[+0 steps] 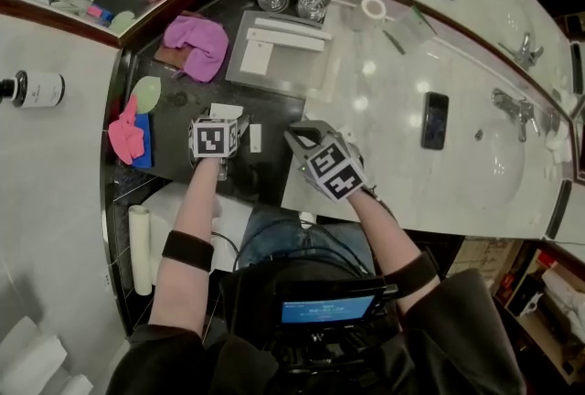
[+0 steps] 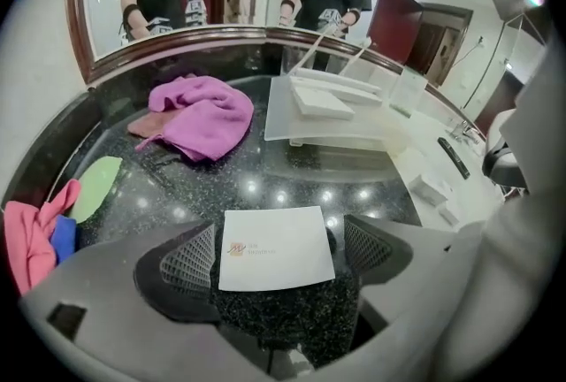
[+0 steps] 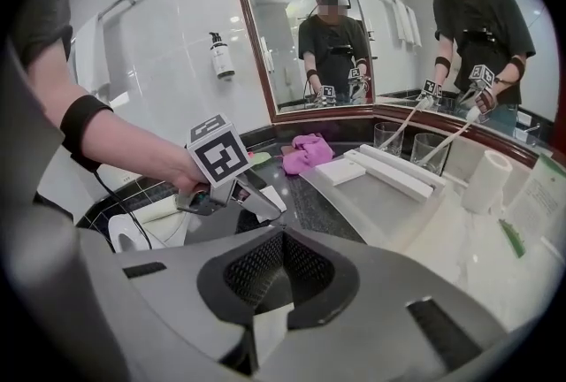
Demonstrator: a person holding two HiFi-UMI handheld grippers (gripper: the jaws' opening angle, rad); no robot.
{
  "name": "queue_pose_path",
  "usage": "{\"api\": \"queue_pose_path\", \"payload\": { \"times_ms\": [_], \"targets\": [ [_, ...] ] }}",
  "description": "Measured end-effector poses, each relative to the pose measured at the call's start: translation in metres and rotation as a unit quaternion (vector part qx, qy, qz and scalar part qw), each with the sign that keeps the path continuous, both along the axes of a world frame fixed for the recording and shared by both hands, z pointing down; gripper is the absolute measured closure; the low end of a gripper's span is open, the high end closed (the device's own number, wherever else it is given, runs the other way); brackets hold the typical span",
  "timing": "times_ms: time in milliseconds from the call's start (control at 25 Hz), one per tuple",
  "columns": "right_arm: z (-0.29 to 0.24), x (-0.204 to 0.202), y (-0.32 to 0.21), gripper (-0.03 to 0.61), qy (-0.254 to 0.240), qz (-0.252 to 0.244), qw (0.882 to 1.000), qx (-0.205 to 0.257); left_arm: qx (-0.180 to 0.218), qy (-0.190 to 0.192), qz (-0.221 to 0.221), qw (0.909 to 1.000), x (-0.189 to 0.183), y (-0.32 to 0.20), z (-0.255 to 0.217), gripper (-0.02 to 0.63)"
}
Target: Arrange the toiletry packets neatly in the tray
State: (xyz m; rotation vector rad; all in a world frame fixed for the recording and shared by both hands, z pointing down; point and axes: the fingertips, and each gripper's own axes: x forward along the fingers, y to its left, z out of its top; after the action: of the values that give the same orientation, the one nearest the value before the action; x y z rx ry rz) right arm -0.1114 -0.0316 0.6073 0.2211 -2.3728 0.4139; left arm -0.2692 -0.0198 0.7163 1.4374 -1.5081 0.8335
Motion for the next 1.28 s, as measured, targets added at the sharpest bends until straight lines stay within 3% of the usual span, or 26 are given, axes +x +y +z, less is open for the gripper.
{"api": "queue_pose_path", "payload": {
  "times_ms": [280,360,680,960,1280],
  "targets": [
    [0.008,0.006,-0.002,0.565,0.006,0.008,1.000,-0.010,-0.015,-0.009,0.011,0.9998,0.001,-0.003,0.006,0.164],
    [0.009,0.007,-0.002,0.565,0.006,0.009,1.000,-0.011,-0.016,-0.024,0.015,0.9995,-0.003,-0.001,0.003,0.207],
    [0.007,0.016,-0.003,0.565,0.008,0.012,1.000,-0.008,0.024,-0.020,0.025,0.9992,0.005,-0.005,-0.010,0.247],
    [-0.013,0.027,-0.002,0.565,-0.004,0.020,1.000,0.000,0.115,-0.018,0.026,0.9929,0.022,-0.008,-0.064,0.247],
    [-0.056,0.039,-0.008,0.563,-0.038,0.039,0.998,0.019,0.244,-0.029,0.037,0.9686,0.062,-0.003,-0.157,0.249]
  ]
}}
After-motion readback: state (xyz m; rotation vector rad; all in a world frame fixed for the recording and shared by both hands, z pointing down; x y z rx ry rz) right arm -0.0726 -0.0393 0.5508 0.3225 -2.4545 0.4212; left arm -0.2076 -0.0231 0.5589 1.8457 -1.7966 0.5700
